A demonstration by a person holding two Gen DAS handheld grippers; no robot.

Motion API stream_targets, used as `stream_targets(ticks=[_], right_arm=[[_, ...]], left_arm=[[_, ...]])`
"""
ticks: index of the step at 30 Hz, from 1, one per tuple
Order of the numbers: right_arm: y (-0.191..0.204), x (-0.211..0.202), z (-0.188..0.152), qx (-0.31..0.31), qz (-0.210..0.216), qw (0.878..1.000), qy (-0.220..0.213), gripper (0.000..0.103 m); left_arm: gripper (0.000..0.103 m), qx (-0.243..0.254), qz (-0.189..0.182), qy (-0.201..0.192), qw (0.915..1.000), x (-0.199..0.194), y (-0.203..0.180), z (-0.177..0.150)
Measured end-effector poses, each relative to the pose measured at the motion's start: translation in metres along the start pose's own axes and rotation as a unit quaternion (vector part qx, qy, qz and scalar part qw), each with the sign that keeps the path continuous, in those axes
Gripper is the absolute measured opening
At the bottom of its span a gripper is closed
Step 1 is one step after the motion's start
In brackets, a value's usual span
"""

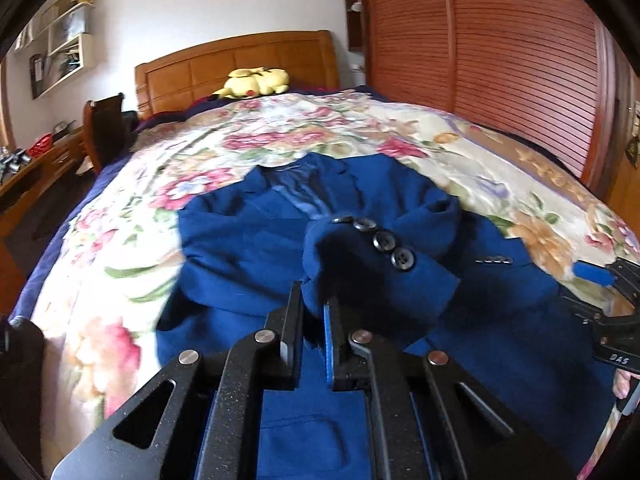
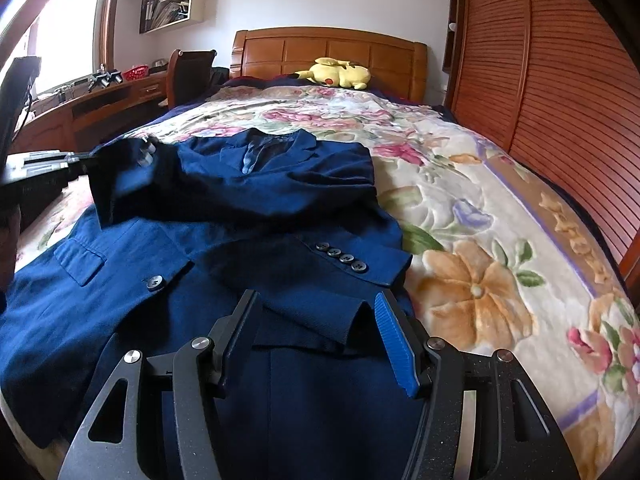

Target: Fold large clothes

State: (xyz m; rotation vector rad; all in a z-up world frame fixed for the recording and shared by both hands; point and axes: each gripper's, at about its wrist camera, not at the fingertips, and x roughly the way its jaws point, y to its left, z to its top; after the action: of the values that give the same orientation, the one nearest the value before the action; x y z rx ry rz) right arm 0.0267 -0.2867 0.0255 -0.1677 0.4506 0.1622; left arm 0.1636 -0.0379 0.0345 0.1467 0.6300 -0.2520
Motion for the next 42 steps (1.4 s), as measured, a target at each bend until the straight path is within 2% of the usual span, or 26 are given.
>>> stream_targets(ticks=[7,9,10,12,13,14,15,16,19,22,28,29,31,33,34,35,42], right_arm=[[0.001,0.003,-0.002,-0.008,-0.001,1.0,0.006,0.061],[0.002,0.003,-0.003,-0.011,-0.001,1.0,0.008,0.061],[0.002,0.003,-0.002,-0.011,0.0,1.0,0.008,0.061],[0.003,0.003,-0.003,-0.013,0.002,1.0,0.009,0.061],[0.003,0.002,-0.003,-0.013,0.002,1.0,0.009,0.061],[0.003,0.002,-0.003,-0.014,0.002,1.0,0.009,0.061],[0.003,0.002,-0.003,-0.013,0.002,1.0,0.01,0.061],[0.004,0.002,-0.003,-0.013,0.002,1.0,0.01,0.061],[0.004,0.001,-0.004,-0.012,0.003,1.0,0.011,0.061],[0.003,0.002,-0.005,-0.013,0.003,1.0,0.013,0.061],[0.003,0.0,-0.006,-0.016,0.002,1.0,0.014,0.061],[0.003,0.0,-0.006,-0.016,0.002,1.0,0.014,0.061],[0.002,0.0,-0.006,-0.015,0.002,1.0,0.014,0.061],[0.001,0.0,-0.007,-0.013,0.002,1.0,0.015,0.061],[0.001,0.001,-0.007,-0.013,0.002,1.0,0.016,0.061],[0.001,0.001,-0.007,-0.012,0.002,1.0,0.016,0.061],[0.001,0.0,-0.009,-0.017,0.001,1.0,0.017,0.061]], left_arm=[[0.013,0.005,0.034,0.027,0.9991,0.007,0.017,-0.023],[0.024,0.008,0.037,0.026,0.9989,0.004,0.018,-0.028],[0.028,0.008,0.031,0.022,0.9992,0.002,0.017,-0.03],[0.045,0.008,0.017,0.013,0.9997,-0.005,0.014,-0.03],[0.047,0.01,0.007,0.009,0.9999,-0.008,0.01,-0.029],[0.054,0.014,-0.003,0.008,0.9999,-0.01,0.005,-0.028],[0.064,0.019,-0.012,0.006,0.9997,-0.01,-0.001,-0.028],[0.066,0.022,-0.018,0.005,0.9996,-0.011,-0.006,-0.027],[0.067,0.042,-0.016,0.001,0.999,-0.008,-0.027,-0.027],[0.067,0.067,-0.008,0.018,0.9975,0.006,-0.043,-0.031],[0.067,0.104,0.06,0.048,0.9916,0.034,-0.047,-0.038],[0.066,0.105,0.074,0.052,0.9904,0.036,-0.043,-0.039],[0.051,0.102,0.073,0.058,0.9904,0.038,-0.037,-0.039],[0.028,0.097,0.062,0.066,0.9912,0.037,-0.029,-0.04],[0.02,0.095,0.058,0.064,0.9918,0.036,-0.027,-0.041],[0.007,0.092,0.059,0.059,0.9923,0.032,-0.023,-0.041],[0.003,0.021,0.048,-0.003,0.9986,-0.013,0.02,-0.03]])
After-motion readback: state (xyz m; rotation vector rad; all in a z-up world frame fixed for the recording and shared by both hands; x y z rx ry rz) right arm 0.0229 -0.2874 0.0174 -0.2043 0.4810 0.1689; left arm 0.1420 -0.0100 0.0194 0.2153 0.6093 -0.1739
